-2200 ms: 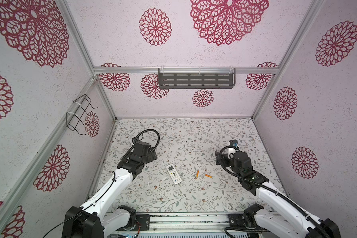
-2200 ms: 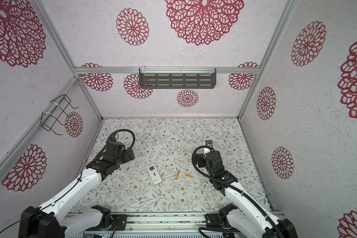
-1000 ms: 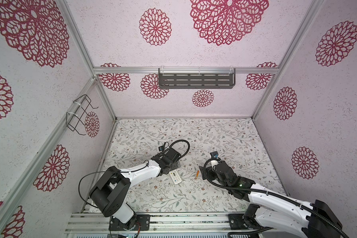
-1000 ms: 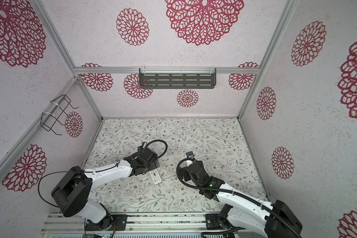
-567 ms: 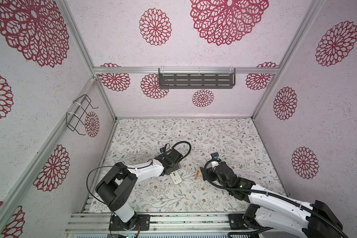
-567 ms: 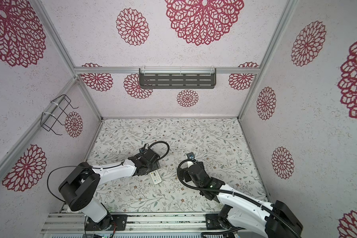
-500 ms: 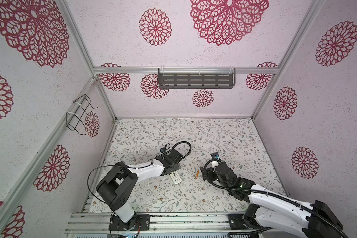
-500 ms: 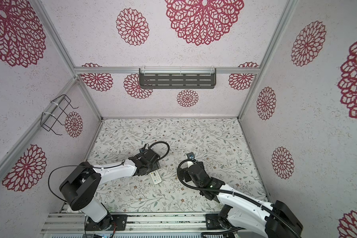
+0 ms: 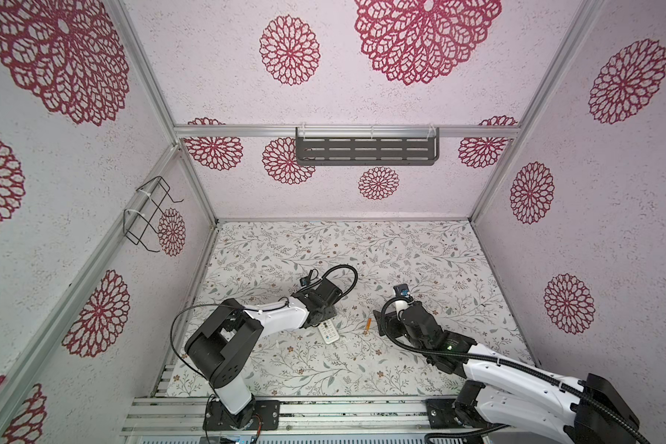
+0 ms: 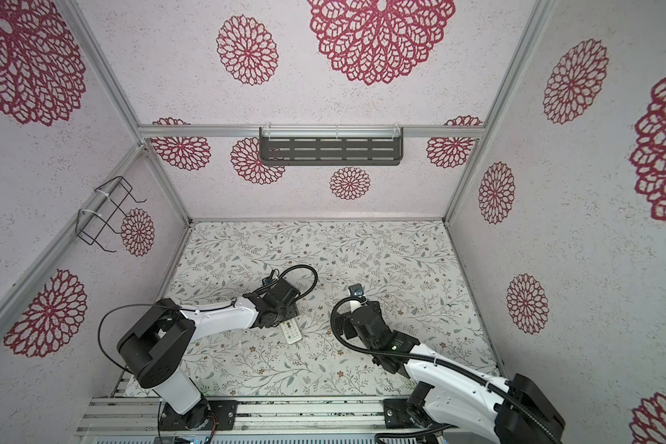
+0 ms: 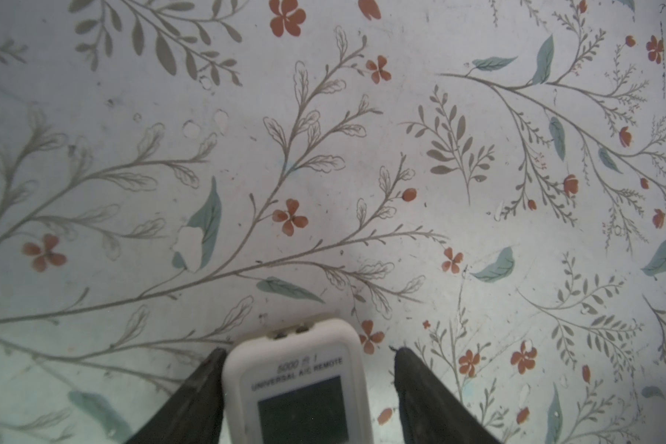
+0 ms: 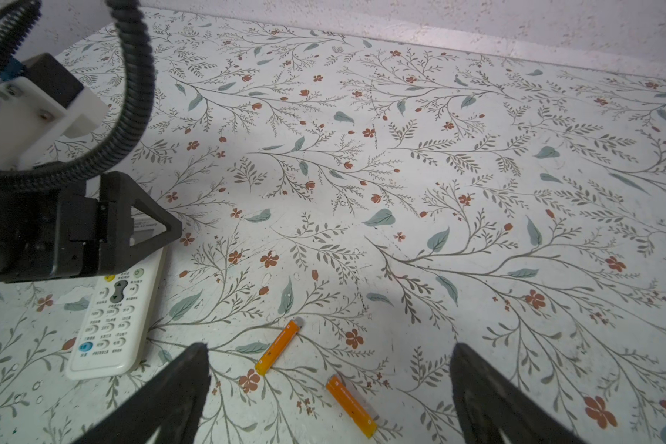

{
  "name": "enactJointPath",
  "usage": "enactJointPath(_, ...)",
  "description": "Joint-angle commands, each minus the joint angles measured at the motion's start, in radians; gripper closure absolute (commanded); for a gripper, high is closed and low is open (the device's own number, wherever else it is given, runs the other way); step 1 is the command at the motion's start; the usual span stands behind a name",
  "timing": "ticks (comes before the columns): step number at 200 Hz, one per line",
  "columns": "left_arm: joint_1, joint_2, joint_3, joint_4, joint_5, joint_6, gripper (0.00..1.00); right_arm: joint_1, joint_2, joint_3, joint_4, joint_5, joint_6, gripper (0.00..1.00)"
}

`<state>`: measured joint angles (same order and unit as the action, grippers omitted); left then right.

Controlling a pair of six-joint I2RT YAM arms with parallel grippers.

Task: Load the batteries into the remote control
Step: 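Close the left gripper on the top end of the white remote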

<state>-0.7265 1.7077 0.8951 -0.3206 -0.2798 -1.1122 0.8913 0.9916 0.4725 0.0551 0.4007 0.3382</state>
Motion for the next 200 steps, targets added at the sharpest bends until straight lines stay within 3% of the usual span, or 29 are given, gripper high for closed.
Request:
enactJointPath(1,-0.008,0.024,0.011,0.029,0.005,-0.006,0.31,0.006,-0.018,-0.002,0.035,0.032,0.006,0.01)
enactJointPath(200,-0.047,0.099,0.119,-0.095,-0.061,0.027,0.39,0.007,-0.065,-0.011,0.017,0.047,-0.004,0.01)
